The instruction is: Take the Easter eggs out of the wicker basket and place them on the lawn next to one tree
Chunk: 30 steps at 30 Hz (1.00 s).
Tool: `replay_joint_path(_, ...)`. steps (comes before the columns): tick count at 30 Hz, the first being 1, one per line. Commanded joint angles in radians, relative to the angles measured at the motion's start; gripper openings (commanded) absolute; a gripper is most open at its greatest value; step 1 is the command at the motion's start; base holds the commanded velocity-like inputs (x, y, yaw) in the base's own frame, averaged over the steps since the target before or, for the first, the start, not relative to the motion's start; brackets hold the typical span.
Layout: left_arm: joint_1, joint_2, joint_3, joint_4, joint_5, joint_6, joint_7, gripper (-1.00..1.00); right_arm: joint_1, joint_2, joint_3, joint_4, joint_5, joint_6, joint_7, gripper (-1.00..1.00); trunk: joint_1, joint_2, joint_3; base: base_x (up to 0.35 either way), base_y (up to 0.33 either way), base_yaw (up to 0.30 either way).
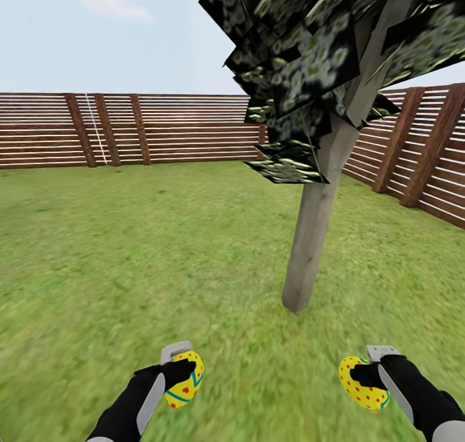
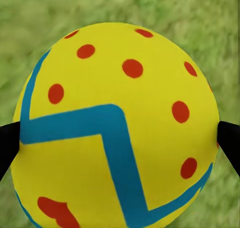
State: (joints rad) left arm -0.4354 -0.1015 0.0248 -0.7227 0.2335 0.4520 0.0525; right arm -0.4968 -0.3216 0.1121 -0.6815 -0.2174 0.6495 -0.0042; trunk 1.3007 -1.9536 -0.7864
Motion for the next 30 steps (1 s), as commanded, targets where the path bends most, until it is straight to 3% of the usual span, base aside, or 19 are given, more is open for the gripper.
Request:
replay_joint_path(1,0.0,-0.002,0.002,-0.001,0.01,0.005,0.006,-1.0,0.0,-0.001,0.004,-0.001,-0.005,0.004,0.0,-1.0,0.0,0.0,-0.001,0.299,-0.044,-0.178)
replay_joint_path(13,0.0,-0.016,0.001,0.028,0.01,0.004,0.004,-1.0,-0.001,0.0,0.004,-0.001,-0.005,0.004,0.0,-1.0,0.0,0.0,-0.001,0.334,-0.076,-0.277)
replay_joint_path(18,0.0,-0.023,0.001,0.053,0.012,0.002,0.003,-1.0,-0.001,0.0,0.004,-0.001,-0.005,0.004,0.0,-1.0,0.0,0.0,-0.001,0.066,-0.019,-0.046)
replay_joint_path(30,0.0,-0.015,0.007,0.043,0.013,-0.016,0.003,-1.0,0.0,0.0,0.004,-0.001,-0.005,0.004,0.0,-1.0,0.046,-0.084,-0.039,0.0,0.0,0.0)
